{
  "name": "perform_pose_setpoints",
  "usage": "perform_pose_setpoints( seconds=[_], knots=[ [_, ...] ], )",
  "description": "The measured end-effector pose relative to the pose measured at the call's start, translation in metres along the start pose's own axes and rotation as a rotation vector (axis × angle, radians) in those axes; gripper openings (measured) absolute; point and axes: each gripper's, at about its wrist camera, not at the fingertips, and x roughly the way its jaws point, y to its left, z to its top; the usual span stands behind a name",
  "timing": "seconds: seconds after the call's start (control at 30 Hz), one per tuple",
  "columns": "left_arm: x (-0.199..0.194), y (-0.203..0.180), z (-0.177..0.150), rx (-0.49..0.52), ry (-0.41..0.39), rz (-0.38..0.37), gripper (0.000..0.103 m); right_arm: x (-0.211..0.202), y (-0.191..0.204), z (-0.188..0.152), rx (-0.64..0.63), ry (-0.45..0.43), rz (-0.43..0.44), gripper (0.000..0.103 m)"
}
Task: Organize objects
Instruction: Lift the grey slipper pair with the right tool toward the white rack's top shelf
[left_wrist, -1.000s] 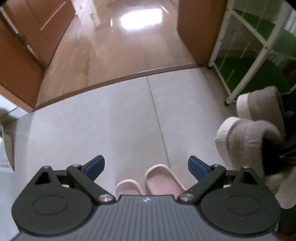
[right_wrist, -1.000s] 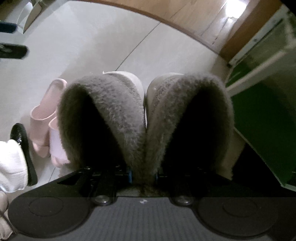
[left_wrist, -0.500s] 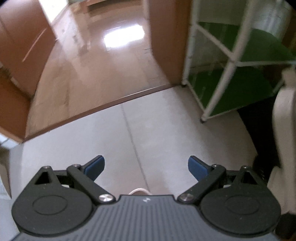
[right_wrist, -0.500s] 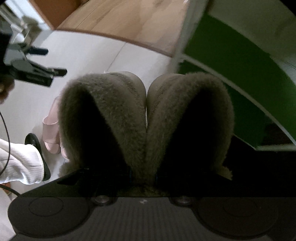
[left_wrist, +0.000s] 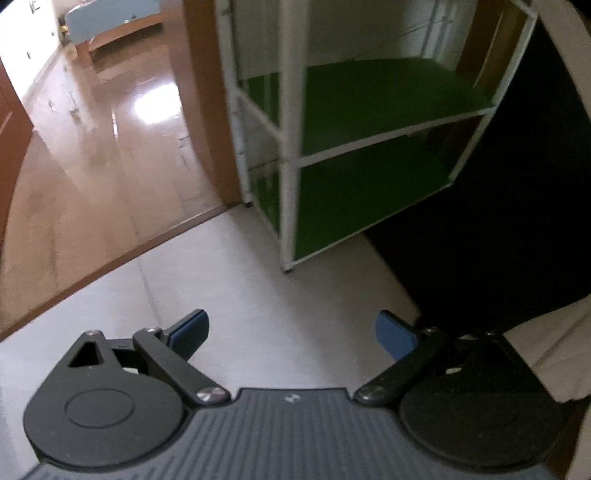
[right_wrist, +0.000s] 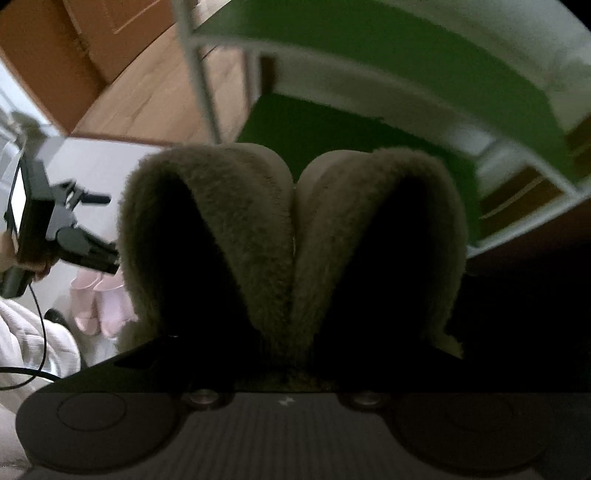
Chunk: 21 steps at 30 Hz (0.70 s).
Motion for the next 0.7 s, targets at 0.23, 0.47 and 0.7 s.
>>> perform_pose_setpoints(
  seconds=[0.23,0.47,0.7],
  knots=[
    [-0.007,-0.026,0.019,-0.010,-0.032,-0.010,0.096,-0.047,-0.074,0.021,0.106,-0.079,-0.069,0.023],
    [-0.003,-0.038,0.026,-0.033,-0.024,-0.003,0.096,-0.074,-0.145,0.066,0.199,-0.148,-0.107,0.023],
    [0.003,-0.029,0.019,-0.076,0.006,0.057,0.096,-0.049,-0.198,0.119,0.284,-0.123,-0.176,0.023]
  ],
)
